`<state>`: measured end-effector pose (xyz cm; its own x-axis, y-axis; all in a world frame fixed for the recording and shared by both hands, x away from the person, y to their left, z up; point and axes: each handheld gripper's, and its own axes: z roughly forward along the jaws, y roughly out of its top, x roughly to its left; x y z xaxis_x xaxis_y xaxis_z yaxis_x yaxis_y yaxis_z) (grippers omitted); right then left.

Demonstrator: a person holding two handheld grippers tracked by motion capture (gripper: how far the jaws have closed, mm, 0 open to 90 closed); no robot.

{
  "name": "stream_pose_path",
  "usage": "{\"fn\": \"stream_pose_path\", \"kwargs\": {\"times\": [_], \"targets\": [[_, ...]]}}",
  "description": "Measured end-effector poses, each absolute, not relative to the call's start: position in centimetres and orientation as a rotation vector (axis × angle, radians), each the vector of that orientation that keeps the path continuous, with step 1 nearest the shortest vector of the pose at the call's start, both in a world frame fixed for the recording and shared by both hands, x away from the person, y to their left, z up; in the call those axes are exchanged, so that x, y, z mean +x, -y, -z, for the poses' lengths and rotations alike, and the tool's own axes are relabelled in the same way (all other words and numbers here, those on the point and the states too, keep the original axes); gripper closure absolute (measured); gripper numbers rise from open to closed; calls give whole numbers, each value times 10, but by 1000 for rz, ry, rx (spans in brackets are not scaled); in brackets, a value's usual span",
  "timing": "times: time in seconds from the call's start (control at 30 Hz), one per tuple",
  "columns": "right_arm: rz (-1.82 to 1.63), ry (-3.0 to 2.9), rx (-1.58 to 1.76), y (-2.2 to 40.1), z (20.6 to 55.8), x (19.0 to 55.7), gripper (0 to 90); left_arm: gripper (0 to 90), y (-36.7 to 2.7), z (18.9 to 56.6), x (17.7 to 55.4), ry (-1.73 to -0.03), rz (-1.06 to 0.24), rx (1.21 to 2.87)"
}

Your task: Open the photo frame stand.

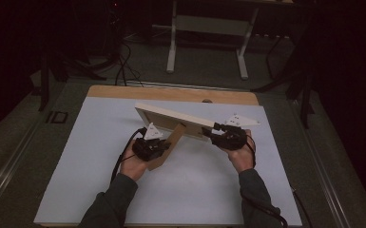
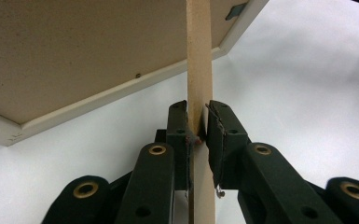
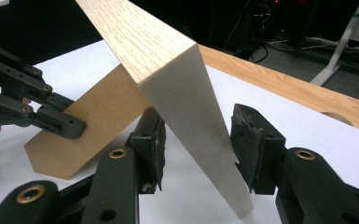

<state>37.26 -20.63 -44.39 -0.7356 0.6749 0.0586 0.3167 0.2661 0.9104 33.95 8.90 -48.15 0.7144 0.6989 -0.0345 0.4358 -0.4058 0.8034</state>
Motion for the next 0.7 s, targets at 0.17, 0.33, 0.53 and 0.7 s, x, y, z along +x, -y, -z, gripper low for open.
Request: {"fn": "stream_pose_path", "kwargs": {"times": [0.17, 0.33, 0.53, 0.7], "targets": [[-1466, -2210, 903, 206, 445, 371, 537, 806, -90, 484, 339, -860, -379, 2067], [-1466, -2209, 907, 207, 447, 370, 534, 800, -91, 484, 338, -861, -375, 2063], [-1468, -2208, 918, 207, 447, 370, 525, 736, -93, 483, 338, -858, -363, 2040], [-1471, -2206, 929, 212, 450, 369, 511, 700, -101, 480, 340, -859, -327, 2016]]}}
